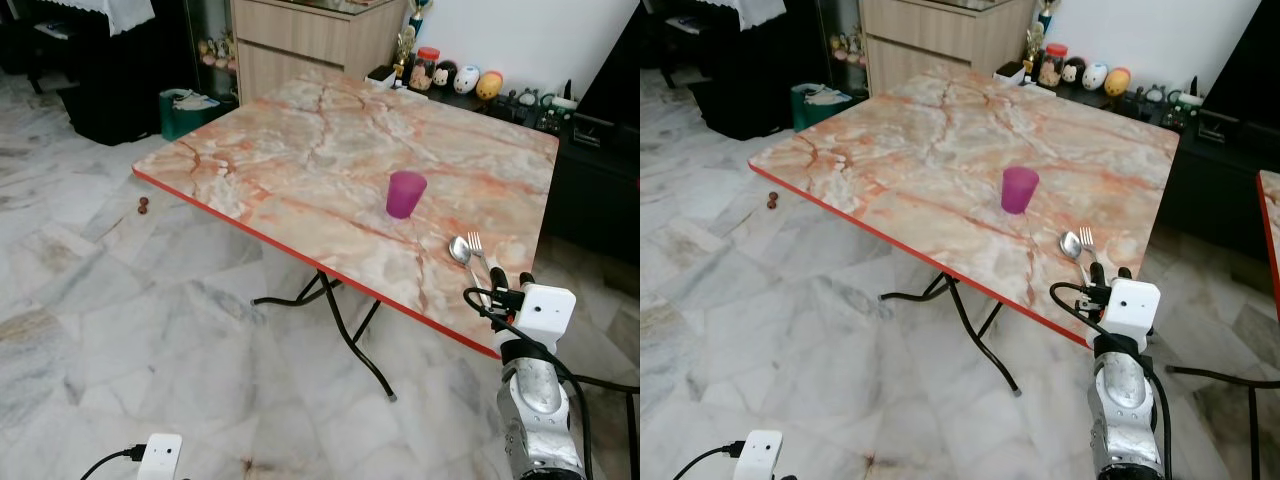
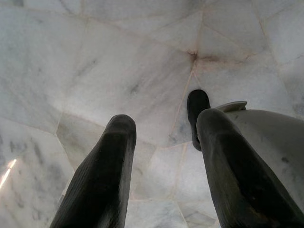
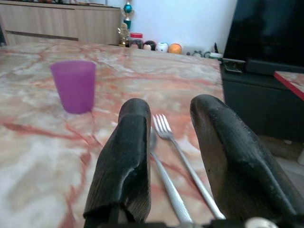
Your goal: Setting the table
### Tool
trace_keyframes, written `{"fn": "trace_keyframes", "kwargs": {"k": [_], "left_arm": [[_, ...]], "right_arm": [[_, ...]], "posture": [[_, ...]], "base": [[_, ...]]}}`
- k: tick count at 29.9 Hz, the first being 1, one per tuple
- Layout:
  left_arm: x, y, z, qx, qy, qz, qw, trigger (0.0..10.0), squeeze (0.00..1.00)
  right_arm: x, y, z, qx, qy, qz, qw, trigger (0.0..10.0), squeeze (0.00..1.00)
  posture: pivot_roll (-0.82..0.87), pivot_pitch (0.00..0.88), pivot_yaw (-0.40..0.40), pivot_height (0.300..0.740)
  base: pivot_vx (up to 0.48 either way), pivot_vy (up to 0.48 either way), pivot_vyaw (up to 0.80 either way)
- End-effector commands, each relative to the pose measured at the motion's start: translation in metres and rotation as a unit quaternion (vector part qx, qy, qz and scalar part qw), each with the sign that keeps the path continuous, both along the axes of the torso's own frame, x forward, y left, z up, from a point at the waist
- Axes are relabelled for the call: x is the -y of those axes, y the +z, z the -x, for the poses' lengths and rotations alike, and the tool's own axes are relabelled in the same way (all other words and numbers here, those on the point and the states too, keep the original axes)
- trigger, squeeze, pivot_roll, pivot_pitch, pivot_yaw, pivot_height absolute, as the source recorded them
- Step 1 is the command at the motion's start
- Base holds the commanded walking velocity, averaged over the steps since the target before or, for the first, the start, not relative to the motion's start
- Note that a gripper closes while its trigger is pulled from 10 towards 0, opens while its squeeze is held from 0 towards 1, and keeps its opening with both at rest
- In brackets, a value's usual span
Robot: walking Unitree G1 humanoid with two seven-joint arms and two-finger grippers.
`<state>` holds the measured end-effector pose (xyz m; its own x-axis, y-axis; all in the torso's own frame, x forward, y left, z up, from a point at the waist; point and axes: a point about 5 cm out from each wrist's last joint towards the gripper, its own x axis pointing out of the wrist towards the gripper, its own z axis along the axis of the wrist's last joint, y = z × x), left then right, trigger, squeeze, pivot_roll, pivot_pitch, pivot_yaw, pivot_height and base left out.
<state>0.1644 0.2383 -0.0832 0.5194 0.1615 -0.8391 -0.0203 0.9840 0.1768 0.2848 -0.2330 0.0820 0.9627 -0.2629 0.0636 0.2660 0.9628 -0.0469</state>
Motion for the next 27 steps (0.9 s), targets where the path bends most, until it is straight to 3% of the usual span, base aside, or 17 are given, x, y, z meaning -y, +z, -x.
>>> {"fn": "trace_keyframes", "kwargs": {"k": [1, 11, 20, 27], "left_arm": [[-0.001, 0.000, 0.000, 0.005, 0.004, 0.004, 1.000, 10.0, 0.00], [-0.010, 0.001, 0.005, -0.001, 0.008, 0.002, 1.000, 10.0, 0.00], [-0.017, -0.003, 0.021, -0.010, 0.017, 0.011, 1.000, 10.0, 0.00], [-0.016, -0.007, 0.033, -0.019, 0.018, 0.010, 1.000, 10.0, 0.00]], "right_arm": [[0.004, 0.004, -0.002, 0.005, -0.006, -0.001, 1.000, 10.0, 0.00], [0.002, 0.006, -0.005, 0.008, -0.006, -0.002, 1.000, 10.0, 0.00], [0.002, 0.007, -0.007, 0.008, -0.005, -0.001, 1.000, 10.0, 0.00], [0.010, -0.001, -0.004, -0.027, -0.016, 0.008, 0.999, 10.0, 0.00]], "posture": [[0.10, 0.000, -0.087, 0.728], [0.10, 0.000, -0.088, 0.728], [0.11, 0.000, -0.091, 0.728], [0.10, 0.000, -0.094, 0.728]], "base": [[0.337, 0.000, 0.00], [0.346, 0.000, 0.00], [0.000, 0.000, 0.00], [0.000, 0.000, 0.00]]}}
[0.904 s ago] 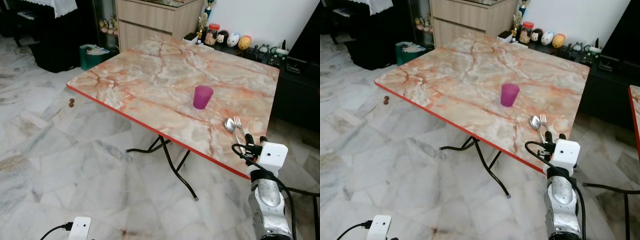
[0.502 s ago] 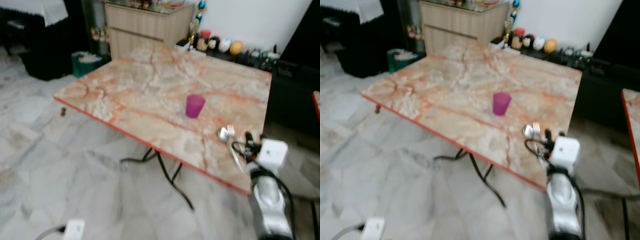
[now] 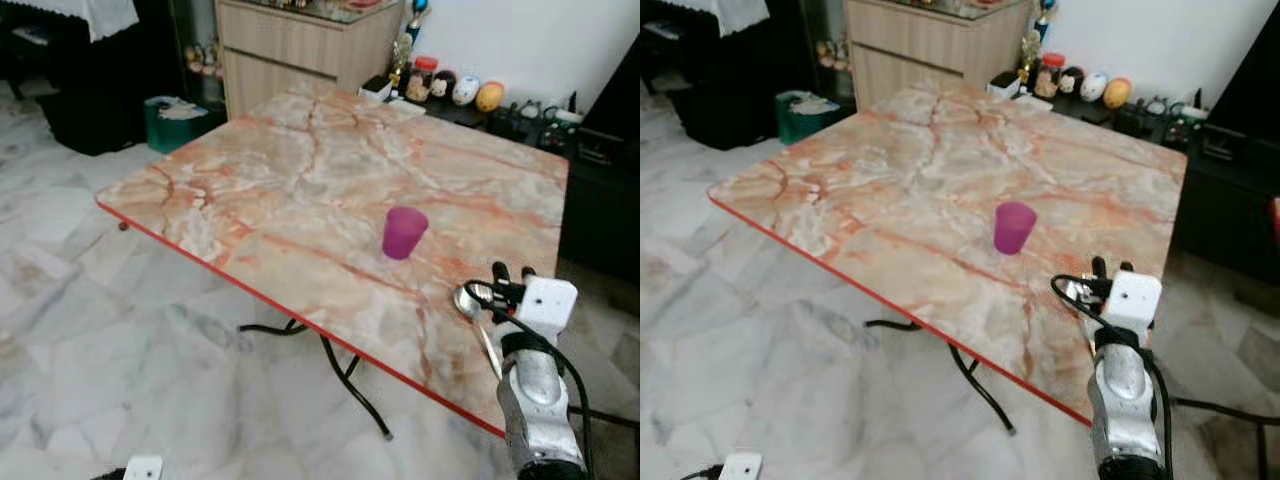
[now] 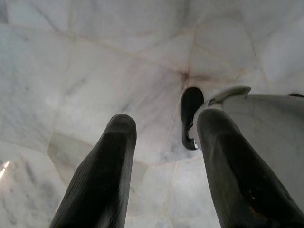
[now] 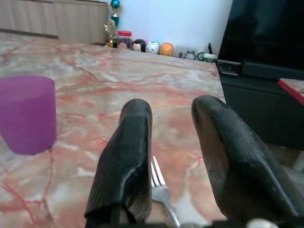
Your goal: Setting the table
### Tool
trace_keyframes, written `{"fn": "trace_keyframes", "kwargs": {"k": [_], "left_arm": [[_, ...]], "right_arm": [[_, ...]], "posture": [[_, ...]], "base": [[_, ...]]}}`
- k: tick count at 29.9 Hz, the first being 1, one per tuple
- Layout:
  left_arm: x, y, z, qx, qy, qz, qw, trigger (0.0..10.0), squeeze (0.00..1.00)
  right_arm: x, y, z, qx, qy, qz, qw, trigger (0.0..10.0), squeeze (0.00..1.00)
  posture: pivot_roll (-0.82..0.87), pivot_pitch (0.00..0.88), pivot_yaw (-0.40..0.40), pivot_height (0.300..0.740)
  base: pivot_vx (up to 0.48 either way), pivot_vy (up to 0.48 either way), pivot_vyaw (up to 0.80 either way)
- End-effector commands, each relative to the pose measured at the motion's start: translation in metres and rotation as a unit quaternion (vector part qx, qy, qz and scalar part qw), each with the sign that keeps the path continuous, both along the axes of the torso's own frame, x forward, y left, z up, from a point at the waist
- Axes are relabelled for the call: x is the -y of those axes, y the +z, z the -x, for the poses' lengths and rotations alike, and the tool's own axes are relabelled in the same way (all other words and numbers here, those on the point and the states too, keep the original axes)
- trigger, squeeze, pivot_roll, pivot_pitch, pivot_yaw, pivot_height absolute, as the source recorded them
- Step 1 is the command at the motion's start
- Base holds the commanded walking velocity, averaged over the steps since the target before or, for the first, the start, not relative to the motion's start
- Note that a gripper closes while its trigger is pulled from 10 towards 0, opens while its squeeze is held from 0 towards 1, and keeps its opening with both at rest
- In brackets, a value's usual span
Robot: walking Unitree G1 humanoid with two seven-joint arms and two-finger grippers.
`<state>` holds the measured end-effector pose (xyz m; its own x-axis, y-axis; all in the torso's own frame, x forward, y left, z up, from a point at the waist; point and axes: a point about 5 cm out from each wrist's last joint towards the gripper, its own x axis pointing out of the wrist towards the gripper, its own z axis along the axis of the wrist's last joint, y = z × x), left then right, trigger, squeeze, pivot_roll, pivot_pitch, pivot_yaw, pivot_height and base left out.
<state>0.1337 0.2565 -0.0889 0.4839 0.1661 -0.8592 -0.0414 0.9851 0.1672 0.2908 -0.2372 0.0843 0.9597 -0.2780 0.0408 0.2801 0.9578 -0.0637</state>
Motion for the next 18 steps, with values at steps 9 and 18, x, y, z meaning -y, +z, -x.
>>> {"fn": "trace_keyframes", "kwargs": {"k": [9, 18], "left_arm": [[0.009, -0.001, -0.004, 0.002, -0.002, 0.006, 1.000, 10.0, 0.00], [0.013, 0.002, -0.018, 0.008, -0.009, 0.004, 1.000, 10.0, 0.00]], "right_arm": [[0.020, -0.030, 0.018, -0.132, 0.012, 0.026, 0.991, 10.0, 0.00], [0.012, -0.021, 0.012, -0.138, 0.064, -0.005, 0.988, 10.0, 0.63]], "posture": [[0.09, 0.000, -0.085, 0.728], [0.09, 0.000, -0.075, 0.728]], "base": [[0.000, 0.000, 0.00], [0.000, 0.000, 0.00]]}}
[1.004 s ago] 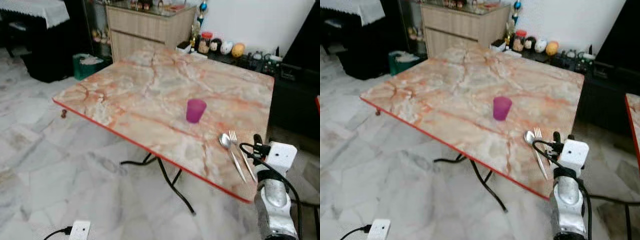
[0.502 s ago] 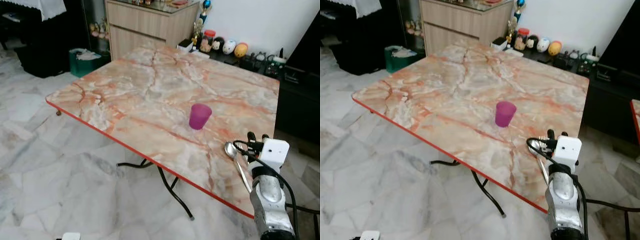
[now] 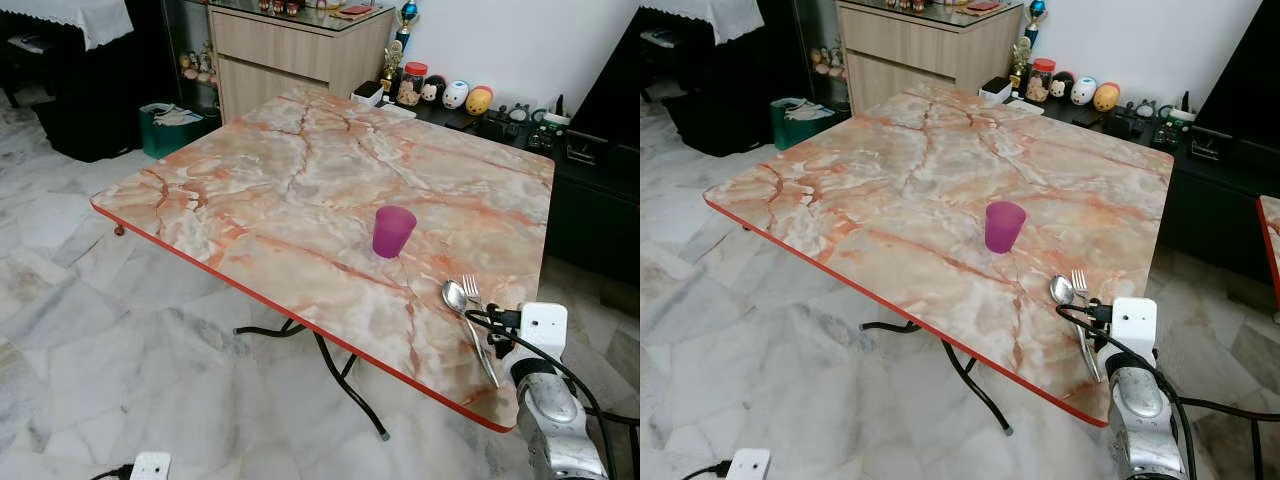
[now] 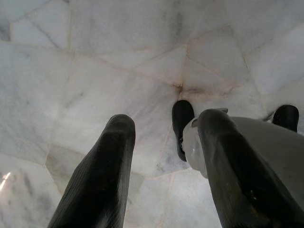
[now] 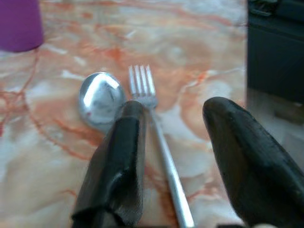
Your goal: Setting the table
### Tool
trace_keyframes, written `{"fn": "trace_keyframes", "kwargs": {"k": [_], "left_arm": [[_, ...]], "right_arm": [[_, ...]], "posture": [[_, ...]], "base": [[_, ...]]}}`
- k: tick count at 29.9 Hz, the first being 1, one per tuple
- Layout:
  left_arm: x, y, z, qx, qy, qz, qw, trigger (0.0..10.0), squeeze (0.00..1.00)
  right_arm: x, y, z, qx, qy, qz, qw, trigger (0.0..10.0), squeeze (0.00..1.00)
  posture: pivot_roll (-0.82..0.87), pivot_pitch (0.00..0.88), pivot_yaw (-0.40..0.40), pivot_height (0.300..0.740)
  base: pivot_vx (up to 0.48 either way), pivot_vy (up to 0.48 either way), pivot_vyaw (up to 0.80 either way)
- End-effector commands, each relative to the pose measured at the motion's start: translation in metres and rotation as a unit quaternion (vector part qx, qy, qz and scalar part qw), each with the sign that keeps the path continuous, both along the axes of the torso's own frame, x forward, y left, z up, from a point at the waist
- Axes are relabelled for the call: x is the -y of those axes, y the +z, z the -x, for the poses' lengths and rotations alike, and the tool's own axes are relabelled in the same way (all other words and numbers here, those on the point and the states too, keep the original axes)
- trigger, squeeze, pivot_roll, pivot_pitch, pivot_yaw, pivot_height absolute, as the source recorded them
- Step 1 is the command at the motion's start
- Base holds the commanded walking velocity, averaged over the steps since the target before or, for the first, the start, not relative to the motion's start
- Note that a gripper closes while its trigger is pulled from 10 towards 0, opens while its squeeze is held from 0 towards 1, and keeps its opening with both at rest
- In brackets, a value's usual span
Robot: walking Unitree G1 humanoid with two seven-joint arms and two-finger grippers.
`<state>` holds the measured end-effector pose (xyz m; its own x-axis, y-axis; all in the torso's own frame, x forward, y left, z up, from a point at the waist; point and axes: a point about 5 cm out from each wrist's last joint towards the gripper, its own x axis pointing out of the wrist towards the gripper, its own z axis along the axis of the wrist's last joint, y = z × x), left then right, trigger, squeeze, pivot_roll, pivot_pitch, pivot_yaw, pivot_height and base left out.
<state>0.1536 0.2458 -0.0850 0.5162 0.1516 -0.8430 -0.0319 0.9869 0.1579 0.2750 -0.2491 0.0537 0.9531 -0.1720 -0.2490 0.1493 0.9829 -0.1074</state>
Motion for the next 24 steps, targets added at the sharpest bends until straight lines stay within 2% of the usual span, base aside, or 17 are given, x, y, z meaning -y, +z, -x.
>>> {"fn": "trace_keyframes", "kwargs": {"k": [1, 2, 6, 9, 10, 11, 14, 16, 24], "left_arm": [[0.002, -0.001, 0.002, -0.009, -0.002, -0.001, 1.000, 10.0, 0.00], [0.002, -0.001, 0.001, -0.009, -0.003, -0.001, 1.000, 10.0, 0.00], [0.001, 0.000, -0.001, -0.010, -0.010, -0.004, 1.000, 10.0, 0.00], [0.001, 0.001, -0.003, -0.010, -0.014, -0.006, 1.000, 10.0, 0.00], [0.000, 0.001, -0.005, -0.010, -0.016, -0.007, 1.000, 10.0, 0.00], [0.000, 0.002, -0.005, -0.010, -0.016, -0.007, 1.000, 10.0, 0.00], [0.001, 0.003, -0.009, -0.008, -0.021, -0.009, 1.000, 10.0, 0.00], [0.002, 0.003, -0.011, -0.006, -0.022, -0.009, 1.000, 10.0, 0.00], [0.011, 0.004, -0.019, 0.004, -0.029, -0.004, 1.000, 10.0, 0.00]], "right_arm": [[-0.001, 0.011, -0.005, 0.011, 0.012, 0.001, 1.000, 10.0, 0.63], [-0.001, 0.013, -0.006, 0.014, 0.013, 0.003, 1.000, 10.0, 0.00], [-0.003, 0.027, -0.011, 0.030, 0.003, -0.021, 0.999, 10.0, 0.00], [-0.007, 0.029, -0.012, 0.012, 0.021, -0.018, 1.000, 10.0, 0.00], [-0.010, 0.028, -0.012, -0.009, 0.023, -0.048, 0.999, 10.0, 0.00], [-0.011, 0.027, -0.012, -0.016, 0.023, -0.058, 0.998, 10.0, 0.00], [-0.017, 0.029, -0.012, -0.048, 0.048, -0.049, 0.996, 10.0, 0.00], [-0.021, 0.032, -0.013, -0.050, 0.055, -0.064, 0.995, 10.0, 0.00], [-0.022, 0.041, -0.018, -0.070, 0.057, -0.054, 0.995, 10.0, 0.00]], "posture": [[0.08, 0.000, -0.073, 0.728], [0.08, 0.000, -0.069, 0.728], [0.06, 0.000, -0.055, 0.728], [0.06, 0.000, -0.045, 0.728], [0.05, 0.000, -0.044, 0.728], [0.06, 0.000, -0.044, 0.728], [0.05, 0.000, -0.040, 0.728], [0.05, 0.000, -0.039, 0.728], [0.06, 0.000, -0.046, 0.728]], "base": [[0.000, 0.000, 0.00], [0.000, 0.000, 0.00], [0.000, 0.000, 0.00], [0.000, 0.000, 0.00], [0.000, 0.000, 0.00], [0.000, 0.000, 0.00], [0.000, 0.000, 0.00], [0.000, 0.000, 0.00], [0.000, 0.000, 0.00]]}}
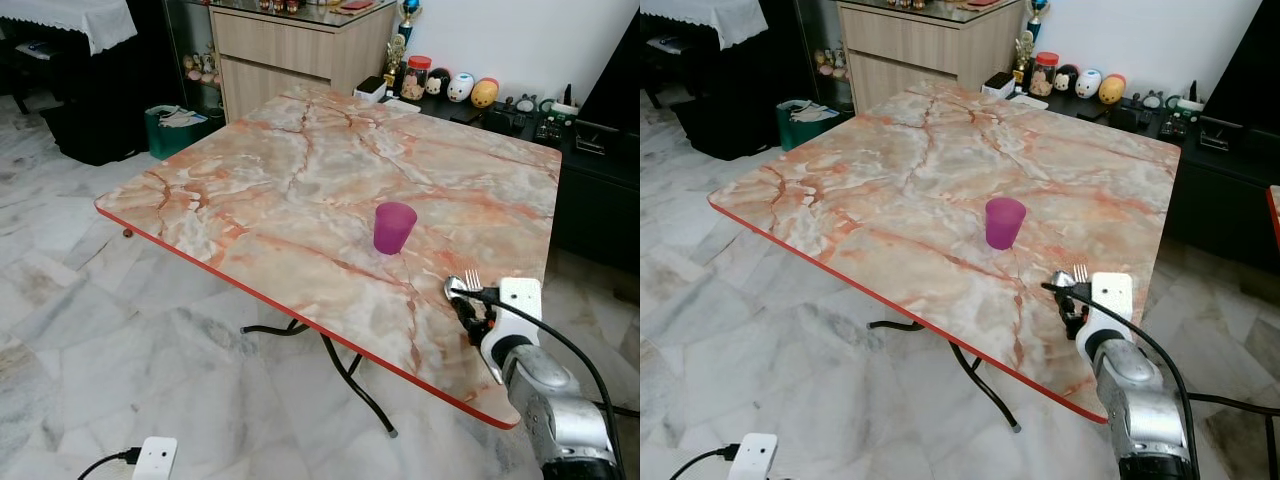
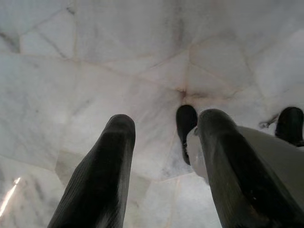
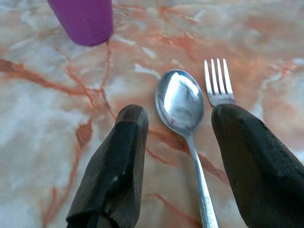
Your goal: Setting the table
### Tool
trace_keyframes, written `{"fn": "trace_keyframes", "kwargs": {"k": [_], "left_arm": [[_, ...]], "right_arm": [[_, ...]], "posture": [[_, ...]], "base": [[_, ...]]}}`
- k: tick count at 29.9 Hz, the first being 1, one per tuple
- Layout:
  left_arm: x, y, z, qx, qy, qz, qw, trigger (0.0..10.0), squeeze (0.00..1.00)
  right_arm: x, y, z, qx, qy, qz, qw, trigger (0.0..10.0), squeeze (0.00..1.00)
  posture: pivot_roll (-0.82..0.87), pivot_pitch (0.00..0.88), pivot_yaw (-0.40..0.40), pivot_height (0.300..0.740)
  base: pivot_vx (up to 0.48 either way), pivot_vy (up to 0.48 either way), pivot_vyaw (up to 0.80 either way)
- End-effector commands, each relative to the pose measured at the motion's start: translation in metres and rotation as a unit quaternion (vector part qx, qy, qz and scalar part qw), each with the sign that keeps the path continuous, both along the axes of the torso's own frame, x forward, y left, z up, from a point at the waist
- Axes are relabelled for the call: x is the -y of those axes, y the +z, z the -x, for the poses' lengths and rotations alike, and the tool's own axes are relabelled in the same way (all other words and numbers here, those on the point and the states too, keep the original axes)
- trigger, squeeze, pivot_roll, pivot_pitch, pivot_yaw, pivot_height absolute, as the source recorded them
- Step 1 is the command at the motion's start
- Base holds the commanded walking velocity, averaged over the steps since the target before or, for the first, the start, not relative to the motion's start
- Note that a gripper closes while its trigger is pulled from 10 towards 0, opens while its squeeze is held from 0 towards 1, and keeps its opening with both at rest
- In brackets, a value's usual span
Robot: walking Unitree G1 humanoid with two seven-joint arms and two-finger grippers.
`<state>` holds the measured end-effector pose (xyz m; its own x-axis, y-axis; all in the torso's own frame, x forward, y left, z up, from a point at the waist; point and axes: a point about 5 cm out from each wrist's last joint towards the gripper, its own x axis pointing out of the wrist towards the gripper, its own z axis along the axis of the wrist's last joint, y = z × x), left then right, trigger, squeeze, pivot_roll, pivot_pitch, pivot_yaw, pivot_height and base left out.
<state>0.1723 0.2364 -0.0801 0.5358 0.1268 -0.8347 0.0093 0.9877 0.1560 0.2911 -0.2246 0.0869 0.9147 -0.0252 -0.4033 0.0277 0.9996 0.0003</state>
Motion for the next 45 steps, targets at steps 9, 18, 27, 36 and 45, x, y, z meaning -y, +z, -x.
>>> {"fn": "trace_keyframes", "kwargs": {"k": [9, 18, 27, 36, 45], "left_arm": [[0.000, -0.003, 0.007, -0.011, -0.006, -0.007, 1.000, 10.0, 0.00], [-0.001, -0.006, 0.015, -0.020, -0.005, -0.005, 1.000, 10.0, 0.00], [-0.020, -0.004, 0.023, -0.026, -0.002, -0.012, 1.000, 10.0, 0.00], [-0.035, -0.004, 0.041, -0.040, -0.006, -0.024, 0.999, 10.0, 0.00], [-0.015, -0.010, 0.038, -0.040, -0.022, -0.019, 0.999, 10.0, 0.00]], "right_arm": [[0.008, 0.004, 0.002, -0.018, -0.012, 0.023, 0.999, 0.0, 0.00], [0.009, -0.006, 0.004, -0.048, -0.021, 0.017, 0.998, 10.0, 0.00], [0.015, -0.014, 0.008, -0.070, -0.041, 0.026, 0.996, 10.0, 0.00], [0.018, -0.017, 0.009, -0.068, -0.047, 0.015, 0.996, 10.0, 0.00], [0.019, -0.021, 0.007, -0.065, -0.045, 0.011, 0.997, 10.0, 0.00]], "posture": [[0.07, 0.000, -0.051, 0.728], [0.07, 0.000, -0.050, 0.728], [0.07, 0.000, -0.045, 0.728], [0.07, 0.000, -0.037, 0.728], [0.08, 0.000, -0.039, 0.728]], "base": [[0.000, 0.000, 0.00], [0.000, 0.000, 0.00], [0.000, 0.000, 0.00], [0.000, 0.000, 0.00], [0.000, 0.000, 0.00]]}}
